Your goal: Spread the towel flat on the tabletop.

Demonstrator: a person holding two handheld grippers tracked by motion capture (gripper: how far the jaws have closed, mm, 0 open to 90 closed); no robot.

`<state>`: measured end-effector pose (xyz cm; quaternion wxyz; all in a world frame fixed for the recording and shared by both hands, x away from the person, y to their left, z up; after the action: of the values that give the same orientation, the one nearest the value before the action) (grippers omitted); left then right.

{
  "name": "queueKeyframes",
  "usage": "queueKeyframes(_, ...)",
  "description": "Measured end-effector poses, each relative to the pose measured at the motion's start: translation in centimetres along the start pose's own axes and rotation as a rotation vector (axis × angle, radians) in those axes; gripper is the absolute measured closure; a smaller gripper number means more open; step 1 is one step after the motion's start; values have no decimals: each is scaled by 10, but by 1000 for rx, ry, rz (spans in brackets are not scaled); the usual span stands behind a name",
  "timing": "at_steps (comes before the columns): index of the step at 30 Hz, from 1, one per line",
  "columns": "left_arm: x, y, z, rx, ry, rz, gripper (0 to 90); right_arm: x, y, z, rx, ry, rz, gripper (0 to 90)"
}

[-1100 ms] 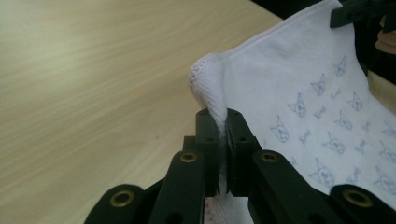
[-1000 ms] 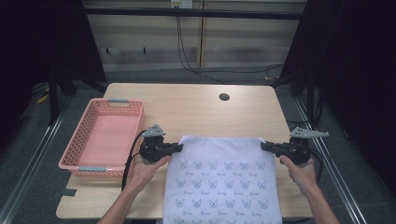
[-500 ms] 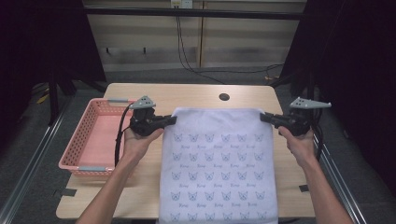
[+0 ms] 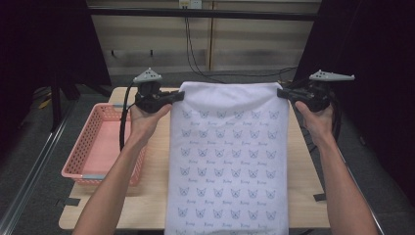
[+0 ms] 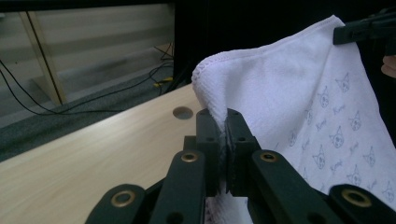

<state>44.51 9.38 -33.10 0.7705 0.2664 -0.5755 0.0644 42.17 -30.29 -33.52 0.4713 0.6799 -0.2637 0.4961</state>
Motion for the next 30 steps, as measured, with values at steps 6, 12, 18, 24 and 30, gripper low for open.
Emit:
queueKeyframes(6,6,4,3,-2,-30,24,865,23,5,5,9,-50,74,874)
queueKeyframes(12,-26,9,20,-46,-43,-52,864,-12,14,-4,54,-31,22,875)
queueKeyframes(18,-53,26,57,-118,-19,-32,864,-56,47,-21,109,-20,-11,876)
queueKeyframes(24,-95,34,90,-147,-19,-68,864,-103,80,-45,156,-6,-70,876)
queueKeyframes(30,-146,45,103,-173,20,-146,864,-148,109,-71,178,13,-158,875)
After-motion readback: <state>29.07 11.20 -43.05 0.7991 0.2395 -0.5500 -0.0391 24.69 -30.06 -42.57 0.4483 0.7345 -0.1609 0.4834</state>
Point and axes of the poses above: each handheld gripper's, and its own axes: y roughly backward along the jaws, x roughly out of its top, z roughly to its right, the point moved 5 cm from there along -y, roughly forward along the jaws, and after that the axes turned 10 degrees about -x, right-handed, at the moved point
